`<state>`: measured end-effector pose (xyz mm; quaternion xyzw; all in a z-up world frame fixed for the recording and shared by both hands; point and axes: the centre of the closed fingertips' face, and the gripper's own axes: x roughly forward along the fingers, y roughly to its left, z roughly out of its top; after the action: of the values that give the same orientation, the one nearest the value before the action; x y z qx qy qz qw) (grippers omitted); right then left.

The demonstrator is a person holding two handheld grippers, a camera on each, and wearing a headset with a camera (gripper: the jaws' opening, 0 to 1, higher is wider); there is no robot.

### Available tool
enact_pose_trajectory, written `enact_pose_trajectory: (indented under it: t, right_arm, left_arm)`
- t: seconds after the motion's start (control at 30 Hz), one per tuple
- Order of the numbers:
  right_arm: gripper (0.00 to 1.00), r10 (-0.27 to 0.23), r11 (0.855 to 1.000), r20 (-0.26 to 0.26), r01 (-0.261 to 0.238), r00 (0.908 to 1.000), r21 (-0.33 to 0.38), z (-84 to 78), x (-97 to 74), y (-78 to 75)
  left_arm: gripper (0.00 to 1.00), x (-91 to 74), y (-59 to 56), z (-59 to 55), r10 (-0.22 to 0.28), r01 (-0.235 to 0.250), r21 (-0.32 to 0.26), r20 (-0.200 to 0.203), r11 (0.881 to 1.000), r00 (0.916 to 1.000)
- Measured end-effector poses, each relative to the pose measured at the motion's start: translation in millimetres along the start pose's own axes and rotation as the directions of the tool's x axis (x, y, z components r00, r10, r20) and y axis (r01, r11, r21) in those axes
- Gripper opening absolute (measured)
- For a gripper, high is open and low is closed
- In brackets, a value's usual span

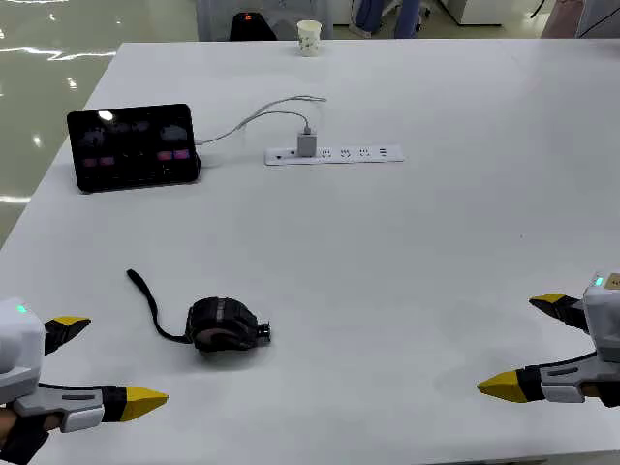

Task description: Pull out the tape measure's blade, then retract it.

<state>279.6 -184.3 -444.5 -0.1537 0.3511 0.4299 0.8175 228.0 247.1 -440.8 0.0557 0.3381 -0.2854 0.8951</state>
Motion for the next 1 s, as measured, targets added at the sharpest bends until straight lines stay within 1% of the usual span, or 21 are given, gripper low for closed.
enact_pose_trajectory:
  t: [0.53, 0.63, 0.73, 0.87, 1.0]
  right_arm:
    - [0.99, 0.006, 1.000, -0.008, -0.006, 0.9999, 0.004, -2.7, 0.1, 2.2]
    - [0.99, 0.014, 1.000, -0.016, -0.014, 0.9998, 0.004, -3.4, 0.9, 3.2]
    - [0.99, 0.024, 1.000, -0.018, -0.024, 0.9995, 0.007, -2.8, 2.3, 4.1]
    - [0.99, 0.030, 1.000, -0.012, -0.030, 0.9995, -0.008, 0.3, 6.6, 3.5]
    - [0.99, 0.042, 0.998, -0.015, -0.043, 0.9990, -0.036, 2.9, 12.7, 4.4]
  left_arm:
    - [0.99, -0.2, -1.5, -4.9, -0.013, 0.013, -0.002, -0.014, 1.000, 0.9998]
    - [0.99, -0.1, -0.4, -4.1, -0.015, 0.015, 0.012, -0.010, 1.000, 0.9998]
    - [0.99, 0.5, -3.2, -6.8, -0.034, 0.034, 0.017, -0.027, 0.999, 0.9991]
    - [0.99, 2.7, -4.6, -10.7, -0.050, 0.052, 0.044, -0.050, 0.998, 0.9975]
    - [0.99, 4.9, -1.7, -8.5, -0.058, 0.061, 0.054, -0.052, 0.997, 0.9970]
